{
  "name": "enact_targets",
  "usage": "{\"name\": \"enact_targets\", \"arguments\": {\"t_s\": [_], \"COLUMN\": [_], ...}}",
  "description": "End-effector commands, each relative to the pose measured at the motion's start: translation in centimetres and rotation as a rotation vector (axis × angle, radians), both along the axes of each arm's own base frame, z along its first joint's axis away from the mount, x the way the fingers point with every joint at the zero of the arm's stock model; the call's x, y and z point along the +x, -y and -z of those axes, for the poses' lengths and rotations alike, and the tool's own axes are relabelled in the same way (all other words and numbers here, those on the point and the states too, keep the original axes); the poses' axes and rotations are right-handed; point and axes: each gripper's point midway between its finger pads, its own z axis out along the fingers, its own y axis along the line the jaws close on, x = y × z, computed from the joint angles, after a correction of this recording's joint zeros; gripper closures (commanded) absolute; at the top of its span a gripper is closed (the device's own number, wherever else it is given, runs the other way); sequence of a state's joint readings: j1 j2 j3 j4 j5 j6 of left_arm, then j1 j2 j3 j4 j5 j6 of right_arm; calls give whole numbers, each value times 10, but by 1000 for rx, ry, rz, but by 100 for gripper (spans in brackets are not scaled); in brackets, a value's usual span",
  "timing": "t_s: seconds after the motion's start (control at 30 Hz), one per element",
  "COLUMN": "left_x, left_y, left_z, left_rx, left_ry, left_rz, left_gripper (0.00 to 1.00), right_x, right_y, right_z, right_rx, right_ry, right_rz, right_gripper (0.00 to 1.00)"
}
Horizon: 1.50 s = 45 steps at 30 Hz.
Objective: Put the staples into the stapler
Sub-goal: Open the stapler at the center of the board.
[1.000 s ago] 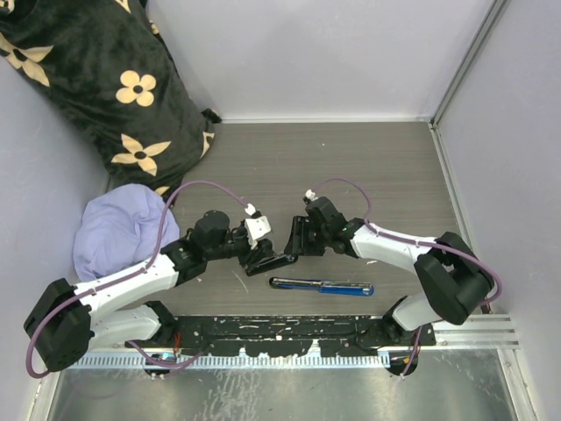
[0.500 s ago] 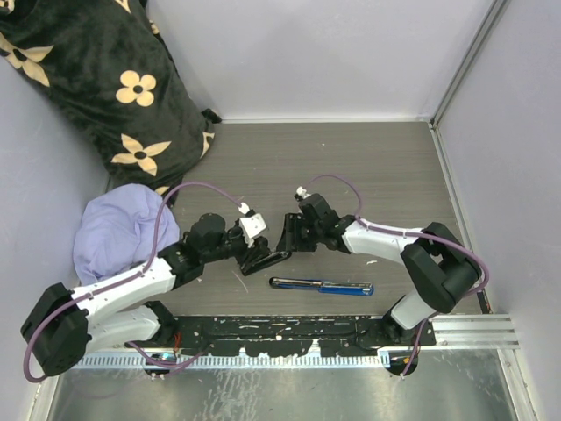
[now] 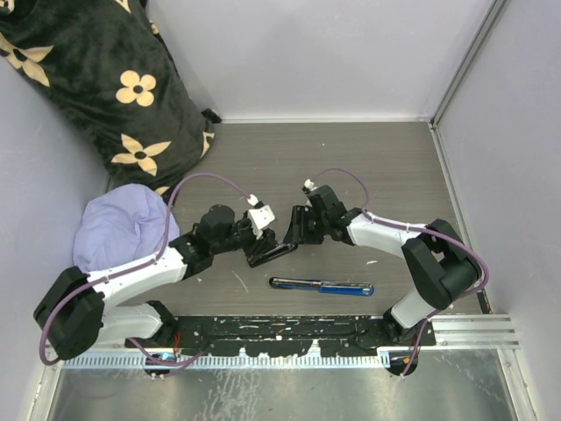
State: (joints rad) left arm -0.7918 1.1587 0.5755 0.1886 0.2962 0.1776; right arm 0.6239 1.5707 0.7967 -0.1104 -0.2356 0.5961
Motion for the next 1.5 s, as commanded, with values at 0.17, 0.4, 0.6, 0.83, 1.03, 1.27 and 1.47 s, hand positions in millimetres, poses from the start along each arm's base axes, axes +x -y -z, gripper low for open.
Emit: {"name": "enact_targets", "arguments": {"t_s": [0.17, 0.4, 0.6, 0.83, 1.03, 1.27, 1.47], "left_x": [11, 4, -3, -13, -20, -24, -20], "left_y": [48, 23, -1, -21, -34, -28, 2], "left_z": [-66, -45, -32, -18, -17, -22, -34], "left_rx": [-206, -132, -92, -87, -84, -119, -188], "left_ry": [144, 123, 93, 43, 35, 40, 56], "left_rz": [133, 73, -2, -68, -98, -60, 36], "left_gripper": [100, 100, 99, 96, 96, 99, 100], "right_x": [-10, -1, 7, 13, 17, 23, 27], "right_y": [91, 103, 113, 116, 123, 133, 142], "right_z": [63, 64, 64, 68, 72, 73, 73], "right_rx": [-414, -439, -452, -462, -476, -483, -487], "right_ry": [-87, -85, -84, -84, -88, -89, -91], "right_rz": [81, 106, 126, 126, 134, 151, 170], "right_gripper": [52, 52, 52, 52, 52, 52, 52]}}
